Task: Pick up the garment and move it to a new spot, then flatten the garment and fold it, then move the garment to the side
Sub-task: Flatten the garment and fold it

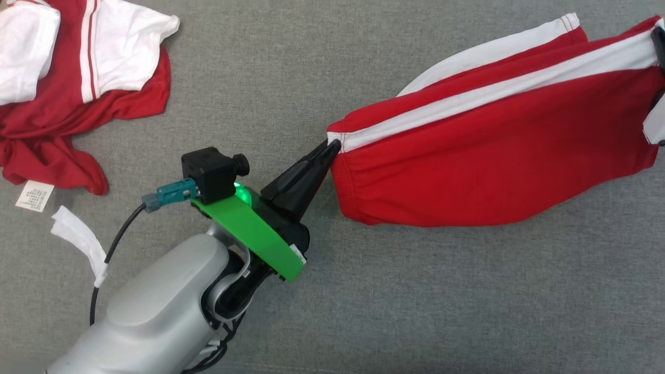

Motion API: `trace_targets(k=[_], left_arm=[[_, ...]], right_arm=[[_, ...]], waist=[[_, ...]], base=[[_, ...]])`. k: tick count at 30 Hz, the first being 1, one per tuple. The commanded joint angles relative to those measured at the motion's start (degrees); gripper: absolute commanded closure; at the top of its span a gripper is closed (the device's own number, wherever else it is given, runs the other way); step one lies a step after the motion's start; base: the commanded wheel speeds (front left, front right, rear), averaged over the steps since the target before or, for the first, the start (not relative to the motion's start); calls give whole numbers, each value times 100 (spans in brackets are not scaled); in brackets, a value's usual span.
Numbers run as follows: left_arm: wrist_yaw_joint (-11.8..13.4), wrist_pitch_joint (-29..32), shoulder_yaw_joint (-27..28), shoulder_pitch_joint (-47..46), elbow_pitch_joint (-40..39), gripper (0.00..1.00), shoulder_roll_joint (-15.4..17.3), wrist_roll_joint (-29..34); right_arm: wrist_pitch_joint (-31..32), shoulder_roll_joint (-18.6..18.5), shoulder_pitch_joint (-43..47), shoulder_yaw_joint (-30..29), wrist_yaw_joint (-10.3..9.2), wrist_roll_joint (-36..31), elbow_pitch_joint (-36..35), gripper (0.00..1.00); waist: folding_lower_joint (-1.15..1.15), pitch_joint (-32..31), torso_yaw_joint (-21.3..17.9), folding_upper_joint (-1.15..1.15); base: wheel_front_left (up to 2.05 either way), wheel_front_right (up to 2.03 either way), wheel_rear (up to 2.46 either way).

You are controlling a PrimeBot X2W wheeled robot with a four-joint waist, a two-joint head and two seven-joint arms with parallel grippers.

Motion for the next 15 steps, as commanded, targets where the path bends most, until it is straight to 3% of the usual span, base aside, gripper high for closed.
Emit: trace_targets(k=[1,12,13,14,15], left_arm=[[24,-41,-49,-178,95,100,-19,-48],[24,-95,-458,-814,555,100,-225,-349],[24,-97,-473,-830,583,100,-232,-381],[24,-99,-480,-848,611,100,-245,-404],[24,-100,-468,-855,629,71,-257,-422]], right_arm=[[-12,-80,-176,75,-8,-68,118,100],[-180,-275,-1153,661,-8,-403,1007,100],[-207,-269,-1193,687,-8,-413,1058,93],[-266,-258,-1235,708,-8,-426,1113,0],[-341,-248,-1253,730,-8,-434,1139,0]], waist=[[0,233,176,0],[0,571,297,0],[0,578,295,0],[0,580,291,0],[0,573,287,0]], base=[[0,0,0],[0,0,0],[0,0,0],[0,0,0],[0,0,0]])
